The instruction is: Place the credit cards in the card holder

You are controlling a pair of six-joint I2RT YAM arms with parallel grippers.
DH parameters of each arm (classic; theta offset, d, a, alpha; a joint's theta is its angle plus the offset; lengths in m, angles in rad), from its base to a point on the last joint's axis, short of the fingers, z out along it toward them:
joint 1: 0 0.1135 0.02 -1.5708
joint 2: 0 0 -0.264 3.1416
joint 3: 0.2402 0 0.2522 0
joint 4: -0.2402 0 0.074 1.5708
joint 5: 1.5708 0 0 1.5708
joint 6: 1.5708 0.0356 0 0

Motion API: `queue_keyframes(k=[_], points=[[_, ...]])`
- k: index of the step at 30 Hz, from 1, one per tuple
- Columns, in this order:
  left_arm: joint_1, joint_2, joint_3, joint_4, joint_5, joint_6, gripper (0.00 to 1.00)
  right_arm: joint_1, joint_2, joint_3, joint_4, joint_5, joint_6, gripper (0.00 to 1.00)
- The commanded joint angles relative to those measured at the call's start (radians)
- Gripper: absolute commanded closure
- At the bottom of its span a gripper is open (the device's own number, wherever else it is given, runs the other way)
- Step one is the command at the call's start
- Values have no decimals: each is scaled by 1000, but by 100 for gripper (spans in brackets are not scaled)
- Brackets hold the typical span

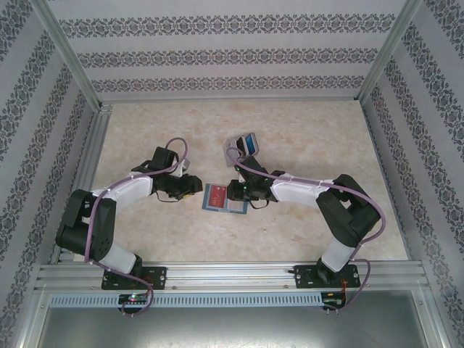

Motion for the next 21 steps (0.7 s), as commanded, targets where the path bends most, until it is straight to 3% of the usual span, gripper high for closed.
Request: queue_keyframes(k=[1, 11, 18, 21], points=[[27, 14, 31, -19, 55, 26, 53, 18, -32, 38, -37, 13, -24, 78], [68, 139, 27, 73, 182, 12, 51, 46, -11, 80, -64, 1, -18, 69], [67, 147, 0, 139, 228, -33, 53, 96, 47, 192, -164, 80, -6, 48], [67, 141, -11, 155, 238, -44, 54, 117, 112, 262, -213, 93, -6, 44]])
